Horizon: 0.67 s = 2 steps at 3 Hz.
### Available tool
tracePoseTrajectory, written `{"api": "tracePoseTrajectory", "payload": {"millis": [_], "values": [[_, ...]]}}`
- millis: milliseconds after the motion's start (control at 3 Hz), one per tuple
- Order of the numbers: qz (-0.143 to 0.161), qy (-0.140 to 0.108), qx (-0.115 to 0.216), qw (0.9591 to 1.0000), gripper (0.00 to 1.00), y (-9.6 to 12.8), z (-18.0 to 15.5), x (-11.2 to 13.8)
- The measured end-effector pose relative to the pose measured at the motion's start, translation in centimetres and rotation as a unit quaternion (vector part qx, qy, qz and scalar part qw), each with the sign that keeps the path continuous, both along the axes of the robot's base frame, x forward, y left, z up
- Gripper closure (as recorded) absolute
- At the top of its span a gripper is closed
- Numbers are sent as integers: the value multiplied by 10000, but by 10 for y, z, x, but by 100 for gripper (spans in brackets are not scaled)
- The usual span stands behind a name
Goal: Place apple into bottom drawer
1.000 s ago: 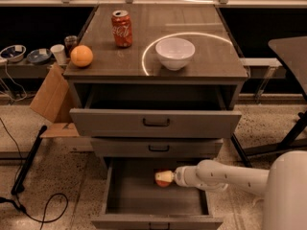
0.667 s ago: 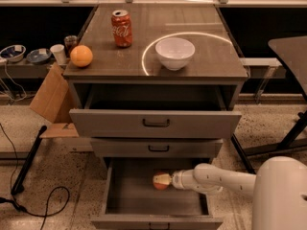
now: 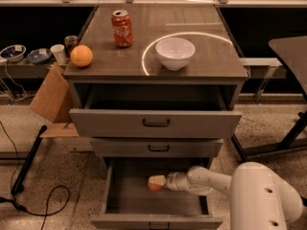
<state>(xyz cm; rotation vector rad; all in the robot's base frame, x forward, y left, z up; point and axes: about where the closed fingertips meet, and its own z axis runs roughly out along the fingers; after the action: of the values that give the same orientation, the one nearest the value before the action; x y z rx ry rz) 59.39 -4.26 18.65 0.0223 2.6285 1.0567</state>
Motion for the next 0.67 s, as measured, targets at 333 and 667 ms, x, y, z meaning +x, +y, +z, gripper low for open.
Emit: {"api": "tracePoseTrajectory", "payload": {"millis": [333, 667], "values": [[-36, 156, 165, 9997, 100, 10, -14, 12], [-60, 230, 277, 9993, 81, 14, -20, 19]]}}
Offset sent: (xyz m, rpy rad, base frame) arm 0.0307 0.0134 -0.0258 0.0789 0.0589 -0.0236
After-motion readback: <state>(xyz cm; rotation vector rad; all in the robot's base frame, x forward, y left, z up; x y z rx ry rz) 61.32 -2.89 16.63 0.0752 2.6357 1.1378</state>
